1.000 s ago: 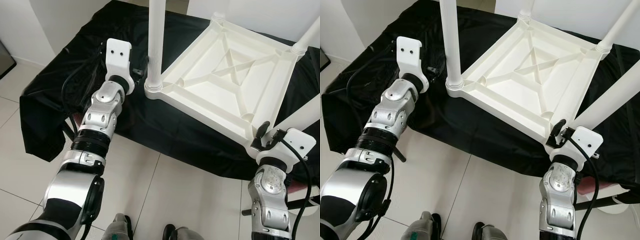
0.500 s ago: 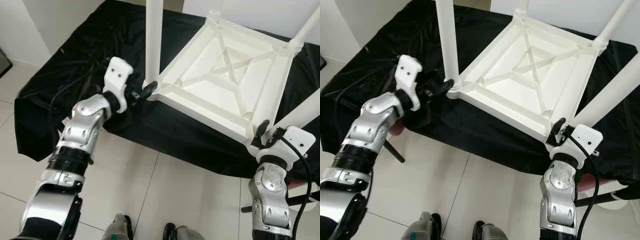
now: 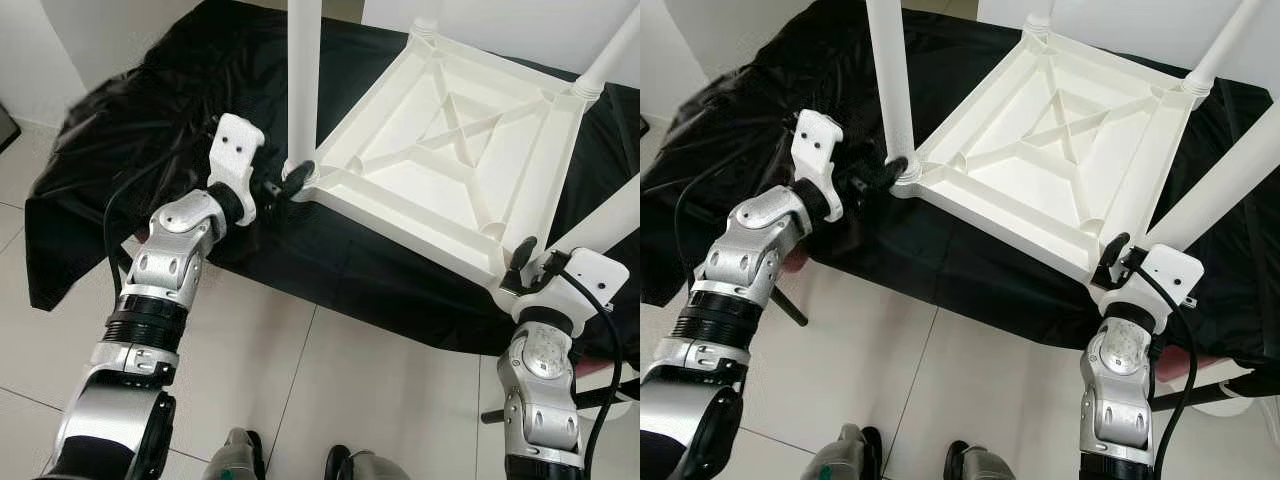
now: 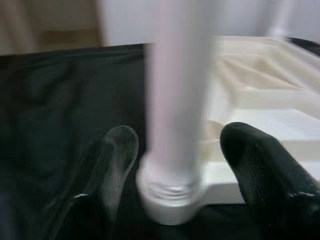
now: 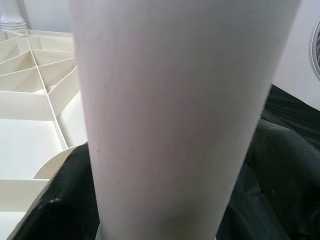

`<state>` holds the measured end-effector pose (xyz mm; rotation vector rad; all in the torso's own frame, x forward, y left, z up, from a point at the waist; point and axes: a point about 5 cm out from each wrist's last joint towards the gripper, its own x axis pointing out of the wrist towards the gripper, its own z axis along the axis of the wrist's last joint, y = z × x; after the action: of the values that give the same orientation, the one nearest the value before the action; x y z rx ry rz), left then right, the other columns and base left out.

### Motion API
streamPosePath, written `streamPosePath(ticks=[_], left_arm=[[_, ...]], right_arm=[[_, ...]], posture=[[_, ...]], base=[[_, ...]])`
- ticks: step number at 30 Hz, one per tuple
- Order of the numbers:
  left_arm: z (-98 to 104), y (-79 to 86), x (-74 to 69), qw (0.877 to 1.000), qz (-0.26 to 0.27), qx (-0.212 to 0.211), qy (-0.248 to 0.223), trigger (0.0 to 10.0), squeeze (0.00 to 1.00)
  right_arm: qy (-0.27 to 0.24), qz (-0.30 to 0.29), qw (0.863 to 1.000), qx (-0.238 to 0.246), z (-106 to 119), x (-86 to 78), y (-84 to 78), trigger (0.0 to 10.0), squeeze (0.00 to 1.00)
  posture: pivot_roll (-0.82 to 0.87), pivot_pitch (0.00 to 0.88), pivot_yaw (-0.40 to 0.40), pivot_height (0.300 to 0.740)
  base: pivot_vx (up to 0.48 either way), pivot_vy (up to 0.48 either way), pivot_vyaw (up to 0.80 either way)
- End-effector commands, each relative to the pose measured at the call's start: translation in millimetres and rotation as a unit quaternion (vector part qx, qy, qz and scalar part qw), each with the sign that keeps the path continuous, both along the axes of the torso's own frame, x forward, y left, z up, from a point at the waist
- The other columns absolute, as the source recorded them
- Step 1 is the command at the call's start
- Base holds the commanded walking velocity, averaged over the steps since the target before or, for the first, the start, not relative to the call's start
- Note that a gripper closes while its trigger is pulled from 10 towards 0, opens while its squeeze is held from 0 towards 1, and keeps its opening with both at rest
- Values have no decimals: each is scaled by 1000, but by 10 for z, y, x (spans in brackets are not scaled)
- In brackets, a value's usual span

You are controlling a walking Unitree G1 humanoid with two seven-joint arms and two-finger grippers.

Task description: Building children table

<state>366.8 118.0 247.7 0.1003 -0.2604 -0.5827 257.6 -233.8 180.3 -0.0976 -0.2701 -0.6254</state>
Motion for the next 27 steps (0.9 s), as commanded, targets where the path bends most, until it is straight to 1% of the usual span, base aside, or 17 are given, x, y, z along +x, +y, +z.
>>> streamPosePath(ticks=[1, 3, 4, 5, 6, 8, 9, 10, 11, 14, 17, 23, 25, 27], left_arm=[[-97, -27, -59, 1000, -18, 2, 19, 10000, 1000], [-163, -86, -146, 998, -56, 33, 17, 10000, 1000], [-179, -102, -167, 997, -64, 46, 11, 10000, 1000], [-179, -102, -167, 997, -64, 46, 11, 10000, 1000], [-180, -127, -184, 996, -75, 50, 8, 10000, 867], [-180, -127, -184, 996, -75, 50, 8, 10000, 867], [-176, -154, -192, 995, -82, 52, 6, 10000, 106], [-166, -200, -196, 994, -95, 52, 3, 10000, 0], [-157, -237, -188, 994, -101, 51, 3, 10000, 0], [-145, -260, -162, 994, -99, 50, 2, 10000, 0], [-101, -270, -29, 997, -63, 51, 3, 10000, 0], [-82, -265, 35, 998, -39, 52, 5, 10000, 0], [-56, -260, 102, 999, -12, 42, 12, 10000, 0], [-40, -260, 142, 999, 2, 33, 18, 10000, 0]], right_arm=[[38, -19, 999, 8, -152, -30, -81, 10000, 0], [38, -19, 999, 8, -157, -26, -82, 10000, 0], [38, -18, 999, 8, -158, -23, -81, 10000, 0], [38, -18, 999, 8, -158, -23, -81, 10000, 0], [39, -17, 999, 8, -160, -17, -76, 10000, 0], [39, -17, 999, 8, -160, -17, -76, 10000, 0], [39, -16, 999, 9, -160, -12, -71, 10000, 0], [39, -14, 999, 9, -161, 0, -61, 10000, 0], [39, -13, 999, 10, -161, 7, -55, 10000, 0], [39, -12, 999, 10, -160, 11, -52, 10000, 0], [36, -13, 999, 11, -150, 5, -60, 10000, 0], [36, -17, 999, 11, -153, -12, -64, 10000, 0], [36, -17, 999, 12, -157, -22, -57, 10000, 0], [36, -16, 999, 13, -160, -23, -49, 10000, 0]], posture=[[77, 222, -24, 740], [77, 222, -24, 740], [84, 225, -26, 740], [84, 225, -26, 740], [89, 226, -28, 740], [89, 226, -28, 740], [89, 226, -28, 740], [92, 225, -29, 740], [92, 225, -29, 740], [92, 225, -29, 740], [89, 224, -26, 740], [77, 223, -17, 740], [77, 223, -17, 740], [77, 223, -17, 740]], base=[[0, 0, 0], [0, 0, 0], [0, 0, 0], [0, 0, 0], [0, 0, 0], [0, 0, 0], [0, 0, 0], [0, 0, 0], [0, 0, 0], [0, 0, 0], [0, 0, 0], [0, 0, 0], [0, 0, 0], [0, 0, 0]])
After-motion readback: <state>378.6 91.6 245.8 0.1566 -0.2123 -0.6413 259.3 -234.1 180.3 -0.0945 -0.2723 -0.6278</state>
